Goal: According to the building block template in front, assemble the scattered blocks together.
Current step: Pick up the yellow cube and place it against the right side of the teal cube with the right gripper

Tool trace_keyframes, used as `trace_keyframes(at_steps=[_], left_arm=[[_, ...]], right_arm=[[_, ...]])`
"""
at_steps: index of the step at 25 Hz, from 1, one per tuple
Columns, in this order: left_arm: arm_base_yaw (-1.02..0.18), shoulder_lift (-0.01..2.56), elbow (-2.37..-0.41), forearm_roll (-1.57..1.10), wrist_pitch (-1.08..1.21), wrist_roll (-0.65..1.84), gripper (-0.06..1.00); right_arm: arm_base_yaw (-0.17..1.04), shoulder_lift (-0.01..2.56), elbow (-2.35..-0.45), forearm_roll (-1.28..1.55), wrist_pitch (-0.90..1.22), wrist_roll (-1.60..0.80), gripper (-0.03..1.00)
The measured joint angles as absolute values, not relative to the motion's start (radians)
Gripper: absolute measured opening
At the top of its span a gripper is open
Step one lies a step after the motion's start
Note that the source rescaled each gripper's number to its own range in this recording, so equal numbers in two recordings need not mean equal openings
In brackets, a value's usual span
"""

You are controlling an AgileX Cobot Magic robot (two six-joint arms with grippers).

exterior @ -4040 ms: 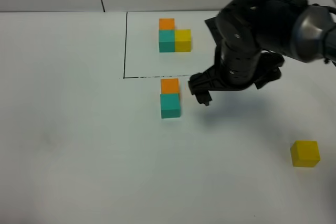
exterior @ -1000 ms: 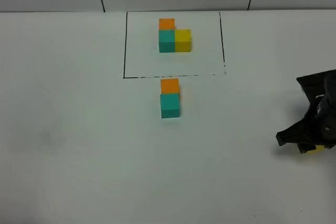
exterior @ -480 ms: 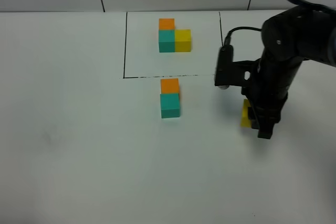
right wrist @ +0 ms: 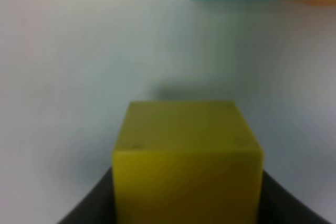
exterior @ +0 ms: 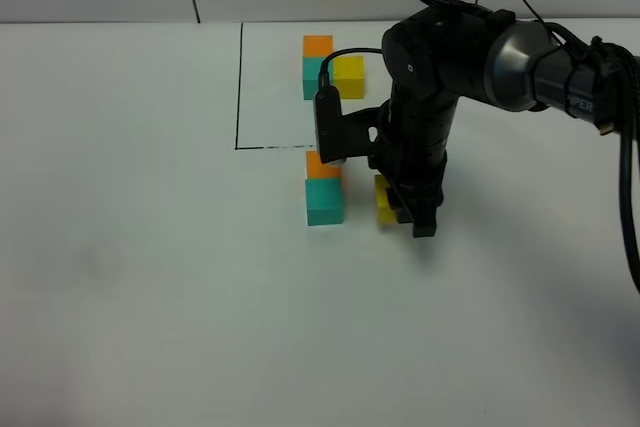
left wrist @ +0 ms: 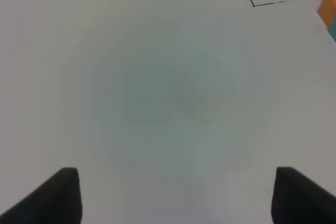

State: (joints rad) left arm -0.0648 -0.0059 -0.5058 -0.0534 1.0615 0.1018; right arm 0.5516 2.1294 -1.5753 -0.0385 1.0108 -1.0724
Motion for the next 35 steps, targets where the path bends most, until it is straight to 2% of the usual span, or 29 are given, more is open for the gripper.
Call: trace_keyframes(at_steps=[16, 35], left_arm=[[-0.065, -0.006, -0.506, -0.053, 1.062, 0.102, 0.69], [-0.065, -0.006, -0.506, -0.053, 1.062, 0.104, 0.69]], right_arm=[[0.552, 2.212, -1.605, 0.006, 0.89, -1.061, 0.02], [0.552, 2.24, -1.611, 0.032, 0.874, -1.053, 0.02]])
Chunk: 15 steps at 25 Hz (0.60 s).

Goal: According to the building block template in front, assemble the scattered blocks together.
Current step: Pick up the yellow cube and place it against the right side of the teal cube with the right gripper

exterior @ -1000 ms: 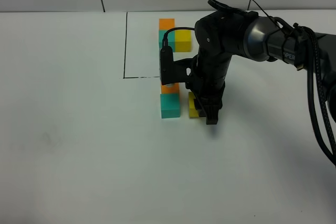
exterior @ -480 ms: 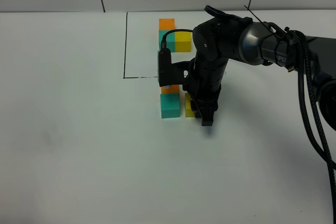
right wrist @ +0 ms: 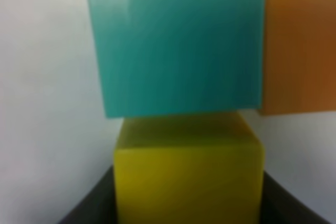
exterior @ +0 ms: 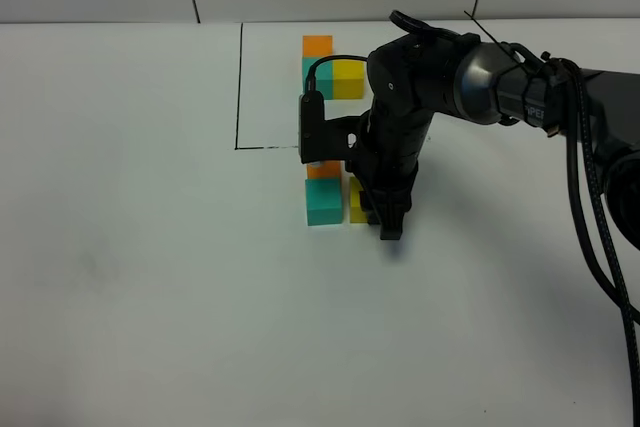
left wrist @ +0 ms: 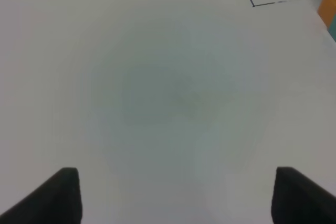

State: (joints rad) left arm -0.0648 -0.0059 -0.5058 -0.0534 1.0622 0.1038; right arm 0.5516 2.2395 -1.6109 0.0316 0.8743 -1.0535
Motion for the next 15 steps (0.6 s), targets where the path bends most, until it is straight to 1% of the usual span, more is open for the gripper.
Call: trace_keyframes(at_steps=[15], left_arm=[[-0.065, -0.006, -0.506, -0.053, 1.062, 0.103, 0.69]], right_arm=[[0.568, 2.253, -1.614, 0.05, 0.855, -1.053, 0.03]])
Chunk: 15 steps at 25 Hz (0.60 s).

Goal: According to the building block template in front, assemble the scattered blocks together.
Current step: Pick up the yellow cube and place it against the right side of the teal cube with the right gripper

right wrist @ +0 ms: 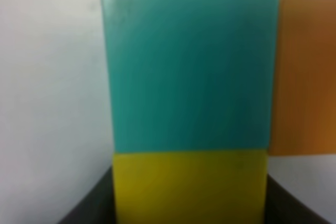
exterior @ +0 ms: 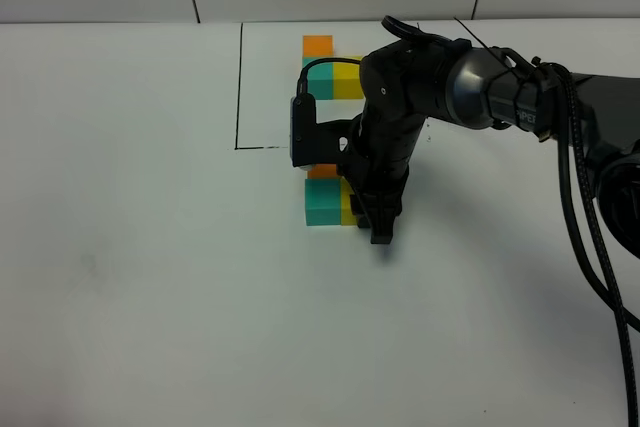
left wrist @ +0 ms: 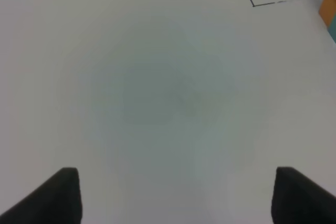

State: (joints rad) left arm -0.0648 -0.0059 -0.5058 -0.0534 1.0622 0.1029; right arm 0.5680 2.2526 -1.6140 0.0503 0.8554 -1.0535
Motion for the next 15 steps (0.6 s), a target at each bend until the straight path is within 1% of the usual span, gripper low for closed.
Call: trace_keyframes(at_steps=[15], left_arm=[[-0.065, -0.006, -0.506, -0.053, 1.062, 0.103, 0.69]], right_arm=[[0.568, 2.257, -1.614, 0.052, 0.851, -1.08, 0.03]])
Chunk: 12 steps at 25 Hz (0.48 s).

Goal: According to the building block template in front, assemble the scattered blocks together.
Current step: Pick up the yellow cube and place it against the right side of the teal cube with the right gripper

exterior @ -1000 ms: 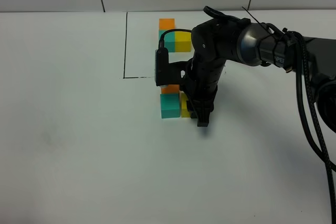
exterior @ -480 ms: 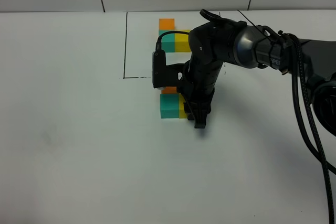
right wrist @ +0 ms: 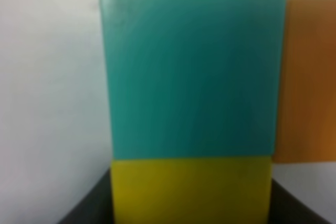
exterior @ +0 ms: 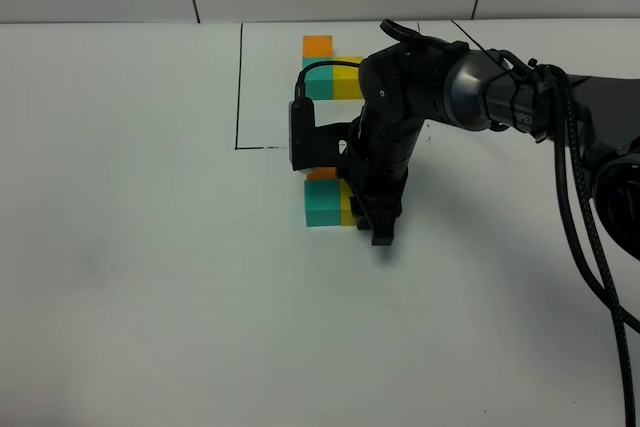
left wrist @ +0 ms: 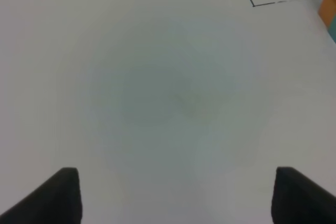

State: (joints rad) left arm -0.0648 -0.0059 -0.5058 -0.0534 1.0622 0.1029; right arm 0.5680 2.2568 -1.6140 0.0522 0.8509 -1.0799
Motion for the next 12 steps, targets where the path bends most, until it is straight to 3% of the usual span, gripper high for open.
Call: trace_keyframes(at_steps=[9, 12], left_arm=[[-0.065, -0.006, -0.506, -0.053, 1.062, 0.103, 0.69], [-0.065, -0.006, -0.506, -0.053, 1.062, 0.103, 0.69]], right_arm=[[0.568, 2.257, -1.614, 0.052, 0.85, -1.076, 0.03], [0.571, 2.253, -1.614, 0.056, 0.844, -1.068, 0.17]])
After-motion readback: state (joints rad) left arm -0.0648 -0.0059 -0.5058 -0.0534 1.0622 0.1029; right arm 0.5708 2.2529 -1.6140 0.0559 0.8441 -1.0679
